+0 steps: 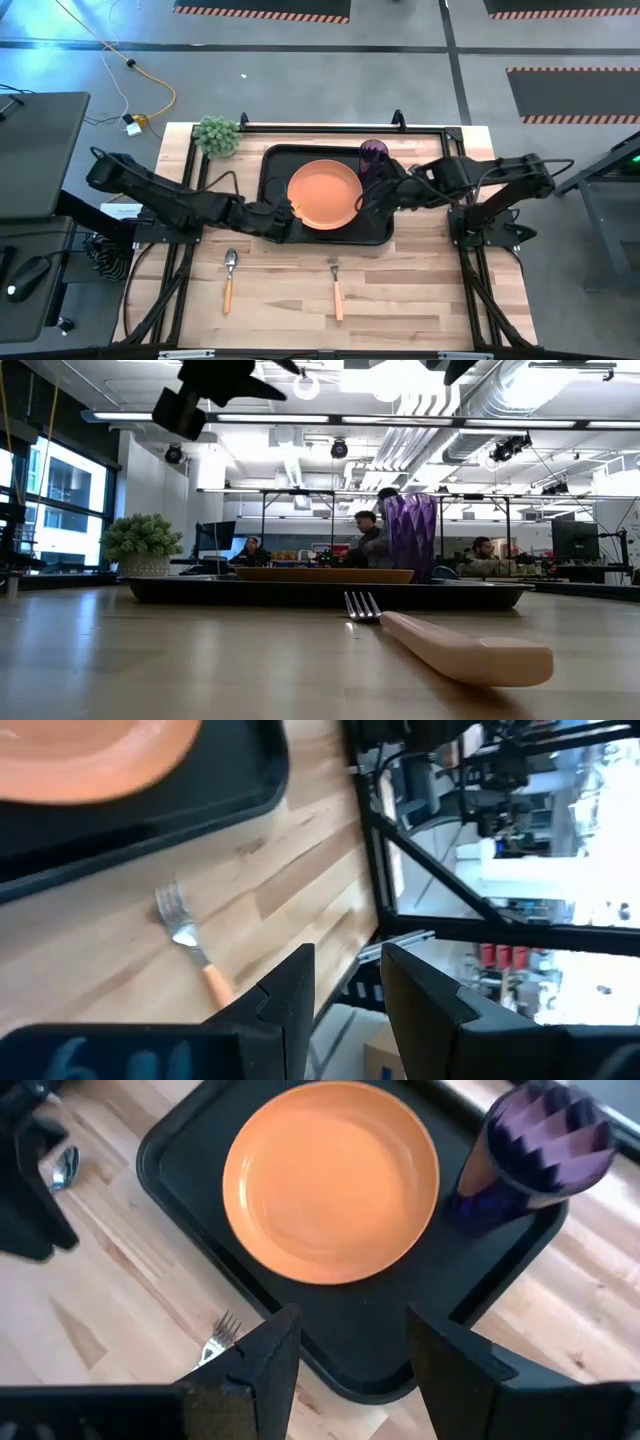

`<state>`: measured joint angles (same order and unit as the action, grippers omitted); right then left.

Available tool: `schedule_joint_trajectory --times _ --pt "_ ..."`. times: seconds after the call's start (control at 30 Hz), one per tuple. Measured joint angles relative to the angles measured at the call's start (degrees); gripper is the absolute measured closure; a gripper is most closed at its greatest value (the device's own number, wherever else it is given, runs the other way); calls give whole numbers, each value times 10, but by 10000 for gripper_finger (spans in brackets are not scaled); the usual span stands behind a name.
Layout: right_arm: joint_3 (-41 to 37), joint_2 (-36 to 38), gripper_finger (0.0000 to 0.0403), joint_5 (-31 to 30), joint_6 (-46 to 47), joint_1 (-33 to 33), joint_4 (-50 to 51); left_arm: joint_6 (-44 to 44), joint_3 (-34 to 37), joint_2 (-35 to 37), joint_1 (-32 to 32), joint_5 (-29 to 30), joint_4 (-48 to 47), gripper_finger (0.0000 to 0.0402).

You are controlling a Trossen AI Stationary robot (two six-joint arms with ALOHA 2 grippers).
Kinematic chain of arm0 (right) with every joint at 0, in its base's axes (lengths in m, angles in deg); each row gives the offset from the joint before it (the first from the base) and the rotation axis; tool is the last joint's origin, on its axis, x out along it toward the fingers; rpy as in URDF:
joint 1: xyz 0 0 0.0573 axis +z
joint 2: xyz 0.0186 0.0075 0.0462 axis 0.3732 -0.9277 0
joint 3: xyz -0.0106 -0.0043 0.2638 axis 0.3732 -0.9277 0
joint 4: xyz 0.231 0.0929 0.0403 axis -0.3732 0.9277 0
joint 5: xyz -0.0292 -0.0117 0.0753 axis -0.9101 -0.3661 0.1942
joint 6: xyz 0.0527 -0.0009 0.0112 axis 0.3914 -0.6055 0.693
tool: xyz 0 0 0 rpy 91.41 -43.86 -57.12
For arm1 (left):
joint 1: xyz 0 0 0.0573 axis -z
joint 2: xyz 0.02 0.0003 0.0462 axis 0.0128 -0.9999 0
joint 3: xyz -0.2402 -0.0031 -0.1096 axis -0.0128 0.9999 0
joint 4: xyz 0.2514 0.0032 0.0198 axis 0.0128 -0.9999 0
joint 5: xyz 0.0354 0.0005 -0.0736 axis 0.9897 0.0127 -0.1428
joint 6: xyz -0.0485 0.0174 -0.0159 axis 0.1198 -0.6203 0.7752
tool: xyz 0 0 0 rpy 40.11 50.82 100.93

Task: Pick and place plate/cup/fork/spoon on tray
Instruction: Put the orange fork on the black tray to the left of the orange plate

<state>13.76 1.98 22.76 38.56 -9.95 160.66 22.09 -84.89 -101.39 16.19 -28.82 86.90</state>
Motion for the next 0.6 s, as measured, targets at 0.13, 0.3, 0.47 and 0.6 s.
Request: schedule_joint_trajectory --times 0.13,0.3,0.47,0.6 --pt "0 12 230 -18 -12 0 4 19 -5 -32 10 15 37 296" --pt "0 13 230 -21 -36 0 5 13 -47 -73 13 15 35 296" --pt "0 13 230 -14 -47 0 6 -11 -88 -97 12 19 23 296" --pt "0 13 230 -15 -47 1 8 6 -118 -111 14 31 -25 296"
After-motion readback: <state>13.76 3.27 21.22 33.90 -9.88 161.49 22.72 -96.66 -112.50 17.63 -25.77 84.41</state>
